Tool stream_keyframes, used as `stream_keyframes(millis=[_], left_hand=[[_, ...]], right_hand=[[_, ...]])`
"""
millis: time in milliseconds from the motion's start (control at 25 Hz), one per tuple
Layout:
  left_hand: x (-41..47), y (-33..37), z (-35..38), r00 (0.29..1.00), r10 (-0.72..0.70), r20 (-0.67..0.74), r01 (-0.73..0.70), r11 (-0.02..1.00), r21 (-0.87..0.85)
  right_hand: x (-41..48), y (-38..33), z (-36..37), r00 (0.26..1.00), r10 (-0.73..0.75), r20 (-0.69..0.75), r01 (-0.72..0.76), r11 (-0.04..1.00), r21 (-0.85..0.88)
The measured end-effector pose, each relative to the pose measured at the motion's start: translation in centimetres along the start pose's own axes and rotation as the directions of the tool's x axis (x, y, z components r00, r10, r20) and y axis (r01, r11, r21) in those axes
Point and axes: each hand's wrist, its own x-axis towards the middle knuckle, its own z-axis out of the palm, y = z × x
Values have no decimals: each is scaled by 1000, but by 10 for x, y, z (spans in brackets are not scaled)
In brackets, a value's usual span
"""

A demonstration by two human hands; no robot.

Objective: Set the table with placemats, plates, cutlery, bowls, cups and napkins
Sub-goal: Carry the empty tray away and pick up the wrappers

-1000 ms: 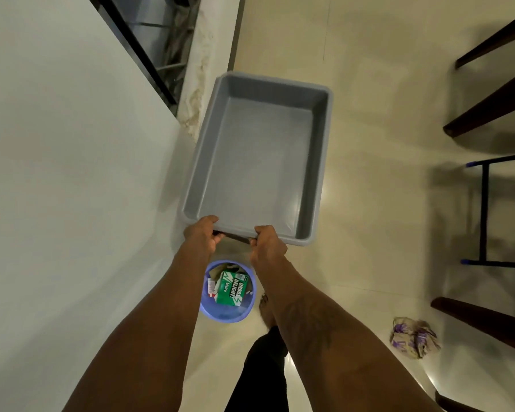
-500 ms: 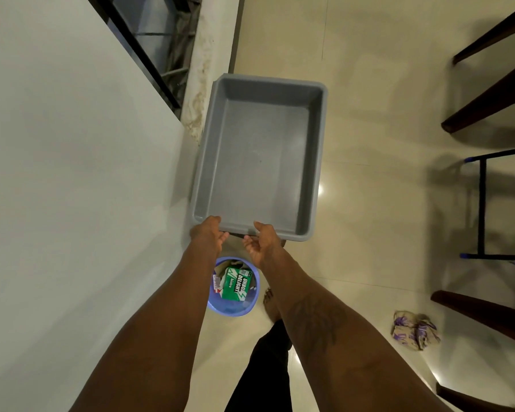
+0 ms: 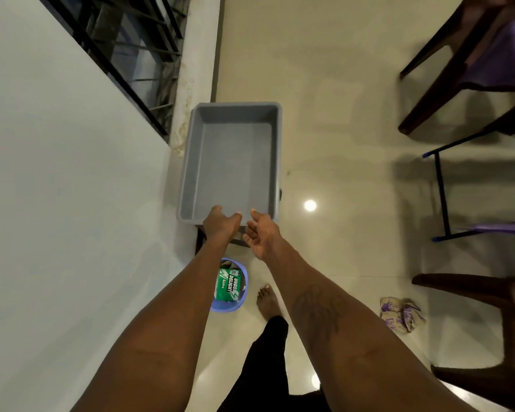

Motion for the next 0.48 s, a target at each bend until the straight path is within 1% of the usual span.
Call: stream_keyframes(millis=[120,240,360,400,480], left_hand=[[-50,31,31,990,118,75,-126,986,111],[-100,57,67,967,227,115,-247,946,210],[-148,74,118,937,291,194,-335,905,262],[-162,76,137,930,294,220,-348,896,277],[-189,79,173,910,309,277,-388,871,301]], right_hand=[[-33,-21,-61,996,-89,-15,89,996,-8],[-64,-41,-124,983,-177,-56,168,977,-127],[-86,-51,-199,936,-317,-152,271,926,-262],[-91,-52,-224,918,-344,-197,282,917,-283],[-101,-48,-272,888,-357,-291,282,921,-271]])
